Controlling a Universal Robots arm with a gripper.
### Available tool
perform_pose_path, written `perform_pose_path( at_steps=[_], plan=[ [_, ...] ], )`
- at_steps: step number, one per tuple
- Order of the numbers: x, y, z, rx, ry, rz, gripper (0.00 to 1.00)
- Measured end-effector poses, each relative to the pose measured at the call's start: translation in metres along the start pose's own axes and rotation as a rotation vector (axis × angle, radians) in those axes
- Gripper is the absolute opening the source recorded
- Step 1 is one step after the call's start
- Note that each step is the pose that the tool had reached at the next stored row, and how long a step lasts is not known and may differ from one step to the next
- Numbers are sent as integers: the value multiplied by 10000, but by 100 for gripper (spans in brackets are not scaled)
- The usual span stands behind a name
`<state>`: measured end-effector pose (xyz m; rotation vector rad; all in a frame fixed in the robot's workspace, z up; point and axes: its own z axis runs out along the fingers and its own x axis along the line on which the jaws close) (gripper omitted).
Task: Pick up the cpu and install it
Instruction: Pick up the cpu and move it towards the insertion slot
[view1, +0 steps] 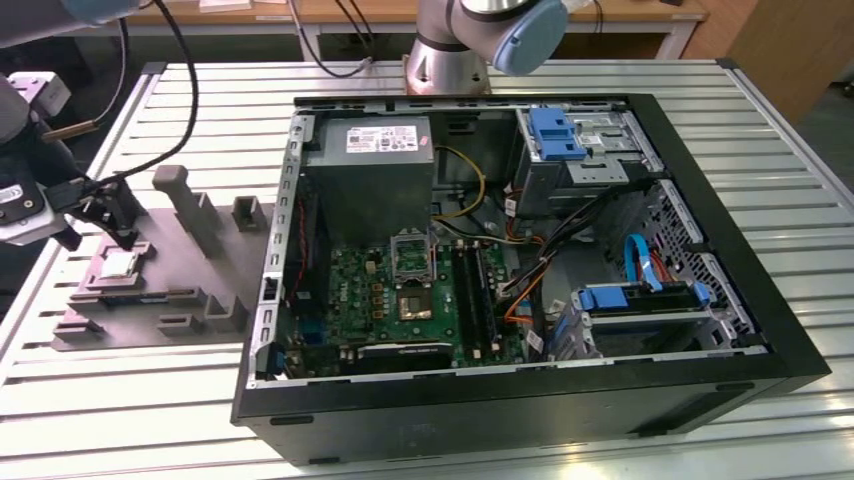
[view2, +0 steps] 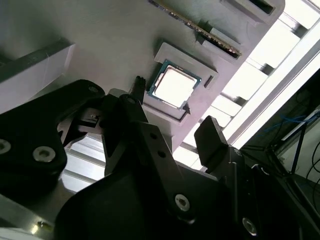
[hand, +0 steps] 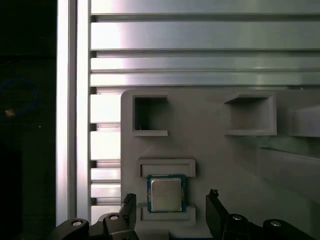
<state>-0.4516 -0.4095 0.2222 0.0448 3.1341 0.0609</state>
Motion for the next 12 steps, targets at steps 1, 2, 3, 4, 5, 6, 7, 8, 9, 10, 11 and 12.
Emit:
perform_pose_path(
  at_steps=[1,2,3,4,5,6,7,8,9,10,11,12],
  plan=[
    [0,-1,18,0,0,3,66],
    [1,-2,36,0,-1,8,66],
    [1,-3,54,-1,-2,13,66],
    [2,-6,73,-1,-2,14,66],
    [3,-10,91,0,-1,14,66],
    [3,-13,109,-1,-1,14,66],
    [4,-17,127,-1,-2,14,66],
    [5,-21,143,0,-1,14,66],
    [6,-25,157,1,1,14,66],
    [8,-30,168,1,0,14,66],
    [12,-34,178,1,0,14,66],
    [14,-35,184,-1,-2,15,66]
  ],
)
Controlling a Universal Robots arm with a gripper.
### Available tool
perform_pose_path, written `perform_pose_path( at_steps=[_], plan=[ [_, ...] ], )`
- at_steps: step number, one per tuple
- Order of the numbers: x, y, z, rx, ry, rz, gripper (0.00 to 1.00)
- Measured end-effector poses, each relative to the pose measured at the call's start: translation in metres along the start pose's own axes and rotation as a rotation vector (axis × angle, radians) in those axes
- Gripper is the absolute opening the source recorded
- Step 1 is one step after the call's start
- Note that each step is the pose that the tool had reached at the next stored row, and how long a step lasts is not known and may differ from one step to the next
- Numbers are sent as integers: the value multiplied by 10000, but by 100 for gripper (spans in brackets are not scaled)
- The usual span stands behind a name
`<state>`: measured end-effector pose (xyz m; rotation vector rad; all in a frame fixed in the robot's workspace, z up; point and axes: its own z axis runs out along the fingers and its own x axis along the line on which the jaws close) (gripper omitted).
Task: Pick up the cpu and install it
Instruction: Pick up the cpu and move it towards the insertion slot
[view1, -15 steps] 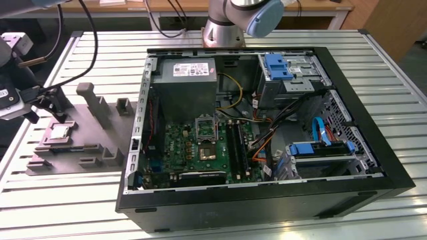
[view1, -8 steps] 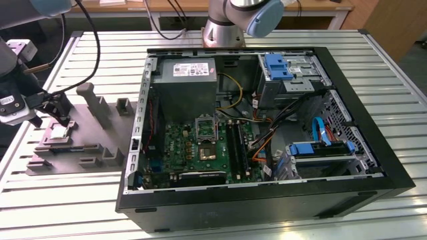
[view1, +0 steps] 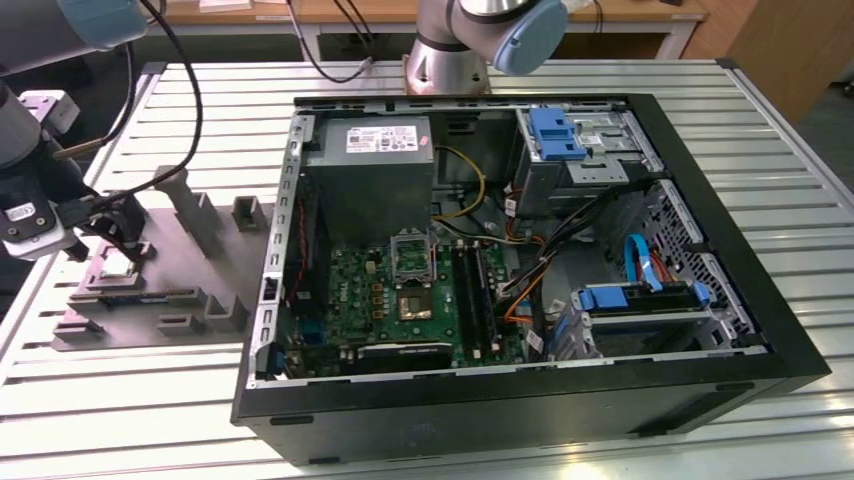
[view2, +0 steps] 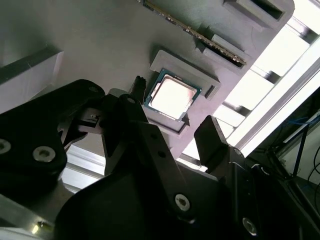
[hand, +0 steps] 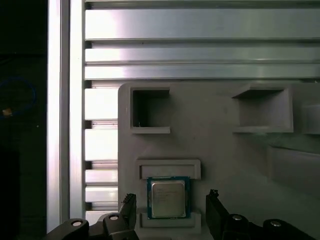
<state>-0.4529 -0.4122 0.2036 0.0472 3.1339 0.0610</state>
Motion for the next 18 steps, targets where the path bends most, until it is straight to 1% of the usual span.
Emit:
perform_pose_path(
  at_steps=[5,14,18],
  plan=[
    [1,-1,12,-1,-1,-1,66],
    [2,-5,112,0,1,-1,66],
    [5,-6,144,1,3,-1,66]
  ],
)
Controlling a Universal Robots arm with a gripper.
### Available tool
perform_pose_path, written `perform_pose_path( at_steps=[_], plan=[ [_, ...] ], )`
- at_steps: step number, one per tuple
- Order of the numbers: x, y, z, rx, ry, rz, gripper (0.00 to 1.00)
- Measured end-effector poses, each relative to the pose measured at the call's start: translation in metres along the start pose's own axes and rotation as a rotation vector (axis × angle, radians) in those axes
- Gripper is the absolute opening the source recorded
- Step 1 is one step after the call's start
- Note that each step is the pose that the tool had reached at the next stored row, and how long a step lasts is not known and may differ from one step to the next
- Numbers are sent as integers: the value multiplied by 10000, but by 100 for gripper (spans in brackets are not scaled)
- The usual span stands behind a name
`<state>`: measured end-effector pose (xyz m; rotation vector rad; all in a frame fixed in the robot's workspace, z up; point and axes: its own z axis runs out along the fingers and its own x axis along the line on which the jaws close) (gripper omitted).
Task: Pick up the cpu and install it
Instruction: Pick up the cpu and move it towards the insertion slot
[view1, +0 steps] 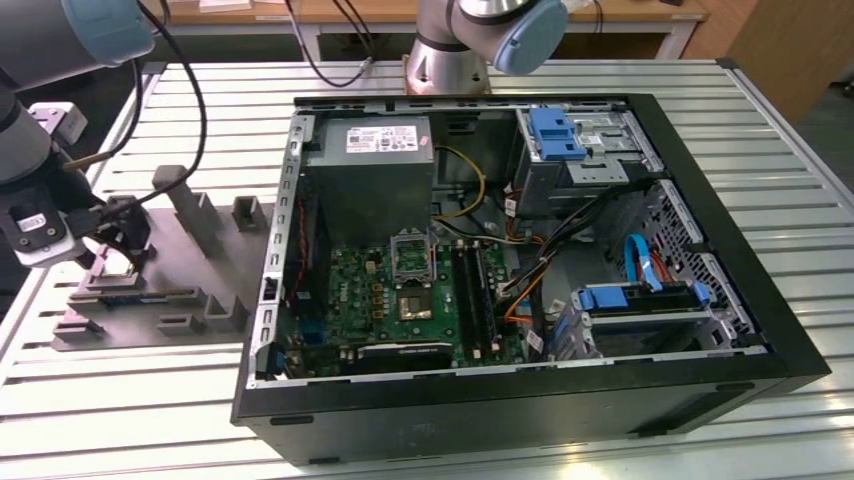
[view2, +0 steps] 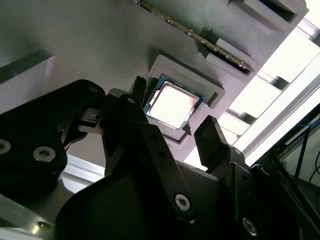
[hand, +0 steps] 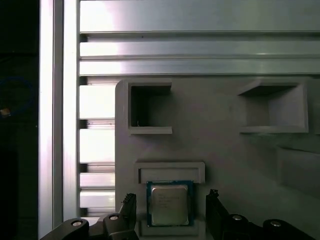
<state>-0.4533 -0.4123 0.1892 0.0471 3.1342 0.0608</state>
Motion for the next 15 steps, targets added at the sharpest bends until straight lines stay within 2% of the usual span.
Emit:
perform_pose_path(
  at_steps=[15],
  plan=[
    [15,6,73,-7,-1,0,66]
  ],
)
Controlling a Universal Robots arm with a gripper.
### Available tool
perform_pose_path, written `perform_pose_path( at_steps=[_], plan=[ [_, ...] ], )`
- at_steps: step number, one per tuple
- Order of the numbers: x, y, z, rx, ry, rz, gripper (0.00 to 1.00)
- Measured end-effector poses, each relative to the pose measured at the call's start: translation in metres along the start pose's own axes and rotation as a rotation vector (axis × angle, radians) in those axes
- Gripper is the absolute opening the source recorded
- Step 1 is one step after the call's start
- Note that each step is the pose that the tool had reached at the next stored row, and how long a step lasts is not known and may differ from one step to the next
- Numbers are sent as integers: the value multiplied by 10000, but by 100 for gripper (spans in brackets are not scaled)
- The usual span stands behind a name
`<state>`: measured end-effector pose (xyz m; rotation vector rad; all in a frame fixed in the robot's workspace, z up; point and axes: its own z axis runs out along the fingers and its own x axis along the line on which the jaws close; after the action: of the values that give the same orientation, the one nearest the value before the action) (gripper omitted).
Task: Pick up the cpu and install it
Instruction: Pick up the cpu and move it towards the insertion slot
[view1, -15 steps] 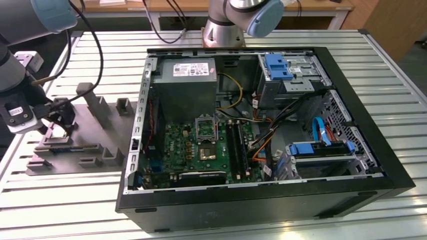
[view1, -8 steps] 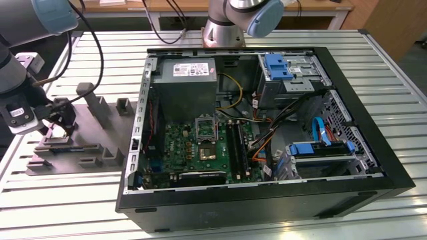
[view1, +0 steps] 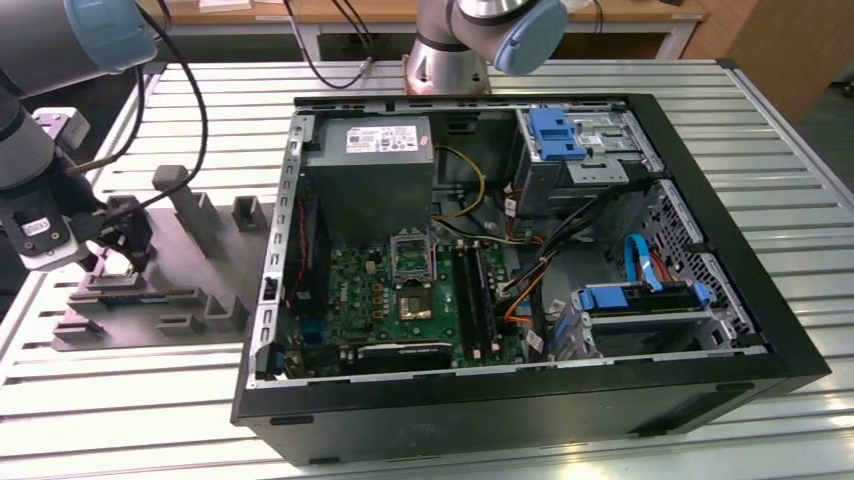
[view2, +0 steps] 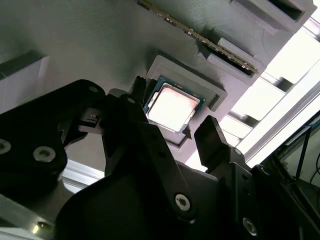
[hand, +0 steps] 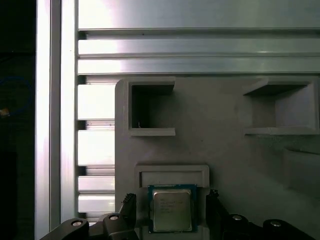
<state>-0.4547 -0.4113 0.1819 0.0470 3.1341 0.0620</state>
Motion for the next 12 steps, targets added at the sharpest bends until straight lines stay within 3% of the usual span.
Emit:
perform_pose_path(
  at_steps=[12],
  plan=[
    [0,0,13,0,-1,-1,65]
  ],
)
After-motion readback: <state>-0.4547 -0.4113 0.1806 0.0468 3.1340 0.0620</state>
